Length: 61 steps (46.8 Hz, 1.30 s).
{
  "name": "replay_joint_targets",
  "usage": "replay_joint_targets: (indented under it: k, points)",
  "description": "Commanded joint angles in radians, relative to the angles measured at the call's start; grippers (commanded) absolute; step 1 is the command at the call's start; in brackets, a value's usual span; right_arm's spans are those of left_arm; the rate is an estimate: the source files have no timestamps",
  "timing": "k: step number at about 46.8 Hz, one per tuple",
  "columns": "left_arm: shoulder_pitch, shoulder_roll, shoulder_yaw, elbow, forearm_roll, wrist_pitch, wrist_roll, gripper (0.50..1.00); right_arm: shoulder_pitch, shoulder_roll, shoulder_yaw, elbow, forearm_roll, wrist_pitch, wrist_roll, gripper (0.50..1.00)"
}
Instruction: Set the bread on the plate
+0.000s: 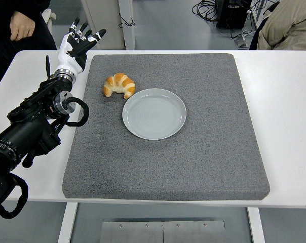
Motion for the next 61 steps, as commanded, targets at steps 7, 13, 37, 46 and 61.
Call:
replay_joint_targets:
  k: [7, 13, 37, 46, 61]
  points:
    - [0.003, -0.003, 0.0, -0.001, 0.0, 0.0, -0.006, 0.977, 0.0, 0.0, -0.001, 0.0, 0.0, 0.0, 0.0, 1.0]
    - [0.002, -0.005, 0.001, -0.001, 0.0, 0.0, -0.007, 0.977, 0.0, 0.0, -0.001, 0.0, 0.0, 0.0, 0.0, 1.0]
    - [-0.003, 0.003, 0.047, -0.001, 0.003, 0.0, -0.001, 0.977, 0.0, 0.0, -0.001, 0.0, 0.0, 0.0, 0.0, 1.0]
    - [-0.005, 0.008, 0.081, -0.011, 0.003, 0.0, 0.0, 0.975, 0.0, 0.0, -0.001, 0.0, 0.0, 0.0, 0.0, 1.0]
    - [-0.021, 0.02, 0.152, -0.014, 0.067, 0.0, 0.006, 0.974, 0.0, 0.0, -0.001, 0.0, 0.0, 0.0, 0.0, 1.0]
